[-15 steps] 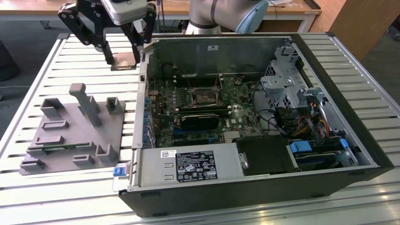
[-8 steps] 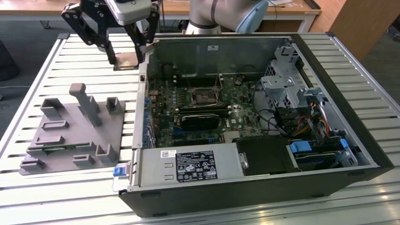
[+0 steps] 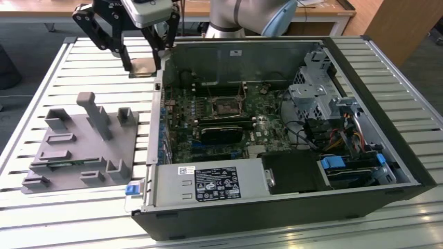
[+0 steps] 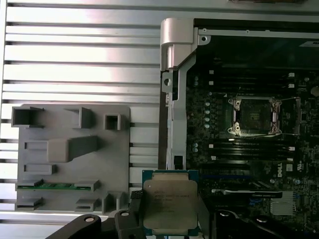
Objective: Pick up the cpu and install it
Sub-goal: 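Pick up the cpu and move it towards the insertion slot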
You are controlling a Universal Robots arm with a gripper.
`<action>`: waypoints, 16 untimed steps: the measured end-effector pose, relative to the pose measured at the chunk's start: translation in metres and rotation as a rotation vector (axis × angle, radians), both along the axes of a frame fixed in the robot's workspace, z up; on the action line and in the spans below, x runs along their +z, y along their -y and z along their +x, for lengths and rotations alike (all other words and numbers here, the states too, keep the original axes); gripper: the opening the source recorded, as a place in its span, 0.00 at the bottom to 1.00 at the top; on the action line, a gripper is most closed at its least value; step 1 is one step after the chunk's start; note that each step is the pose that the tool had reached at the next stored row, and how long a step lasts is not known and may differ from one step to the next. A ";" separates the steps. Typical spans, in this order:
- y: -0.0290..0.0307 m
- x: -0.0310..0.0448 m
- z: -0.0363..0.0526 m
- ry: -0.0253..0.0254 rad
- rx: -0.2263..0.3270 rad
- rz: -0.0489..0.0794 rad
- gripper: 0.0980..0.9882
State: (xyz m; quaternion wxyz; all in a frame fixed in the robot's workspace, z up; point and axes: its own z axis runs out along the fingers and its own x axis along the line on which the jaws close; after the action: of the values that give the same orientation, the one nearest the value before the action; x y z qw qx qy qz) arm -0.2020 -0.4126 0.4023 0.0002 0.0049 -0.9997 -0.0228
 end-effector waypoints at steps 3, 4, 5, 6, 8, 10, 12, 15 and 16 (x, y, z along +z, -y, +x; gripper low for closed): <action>-0.0001 -0.0001 0.0018 0.0000 0.000 0.000 0.48; -0.0001 -0.0001 0.0026 0.0000 0.000 0.000 0.48; -0.0002 -0.0001 0.0033 0.0000 0.000 0.000 0.48; -0.0005 -0.0001 0.0040 0.0000 0.000 0.000 0.48; -0.0016 -0.0003 0.0060 0.0000 0.000 0.000 0.48; -0.0026 -0.0004 0.0087 0.0001 0.000 0.000 0.48; -0.0038 -0.0004 0.0118 0.0000 0.000 0.000 0.48; -0.0053 -0.0006 0.0163 0.0000 0.000 0.000 0.48; -0.0058 -0.0007 0.0177 0.0000 0.000 0.000 0.48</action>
State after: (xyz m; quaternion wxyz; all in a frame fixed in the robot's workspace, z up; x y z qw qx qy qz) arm -0.1843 -0.4069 0.4016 0.0001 0.0049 -0.9997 -0.0228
